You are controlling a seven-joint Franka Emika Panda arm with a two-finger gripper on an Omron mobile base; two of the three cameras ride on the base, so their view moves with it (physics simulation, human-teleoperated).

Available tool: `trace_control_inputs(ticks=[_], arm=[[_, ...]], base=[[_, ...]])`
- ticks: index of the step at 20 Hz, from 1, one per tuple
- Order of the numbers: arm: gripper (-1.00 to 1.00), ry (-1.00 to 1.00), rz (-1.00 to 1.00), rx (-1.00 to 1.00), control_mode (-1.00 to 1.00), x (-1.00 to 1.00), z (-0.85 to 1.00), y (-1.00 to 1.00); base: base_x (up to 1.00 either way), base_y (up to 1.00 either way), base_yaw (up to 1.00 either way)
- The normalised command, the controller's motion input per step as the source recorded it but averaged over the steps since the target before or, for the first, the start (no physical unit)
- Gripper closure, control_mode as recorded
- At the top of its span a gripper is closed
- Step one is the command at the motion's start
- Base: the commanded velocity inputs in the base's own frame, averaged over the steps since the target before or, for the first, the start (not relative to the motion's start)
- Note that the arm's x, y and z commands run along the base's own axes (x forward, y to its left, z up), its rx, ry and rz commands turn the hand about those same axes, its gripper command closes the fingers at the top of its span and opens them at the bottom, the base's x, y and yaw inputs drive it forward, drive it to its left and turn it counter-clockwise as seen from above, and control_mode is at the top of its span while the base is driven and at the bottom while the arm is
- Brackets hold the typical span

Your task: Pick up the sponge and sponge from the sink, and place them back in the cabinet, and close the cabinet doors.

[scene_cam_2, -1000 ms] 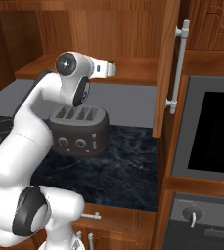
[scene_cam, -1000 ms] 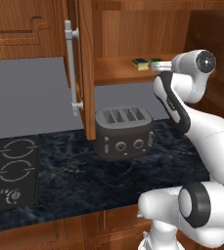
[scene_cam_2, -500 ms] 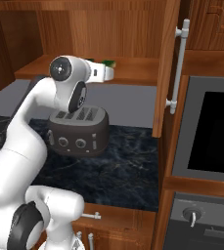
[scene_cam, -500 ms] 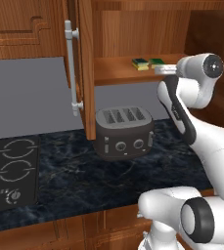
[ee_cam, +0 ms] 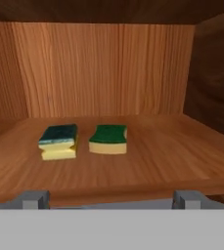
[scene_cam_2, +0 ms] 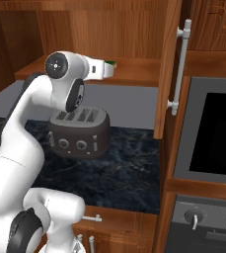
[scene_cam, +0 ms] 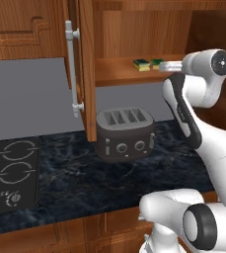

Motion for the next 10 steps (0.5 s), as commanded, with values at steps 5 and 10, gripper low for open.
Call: trace_control_inputs(ticks=[5, 10], arm=[[-1.00, 0.00, 0.00, 0.00, -1.00, -0.36, 0.09, 0.00], [-1.00, -0.05, 0.00, -0.02, -1.00, -0.63, 0.00, 0.11]], base=[[0.00, 0.00, 0.00], [0.00, 0.00, 0.00]])
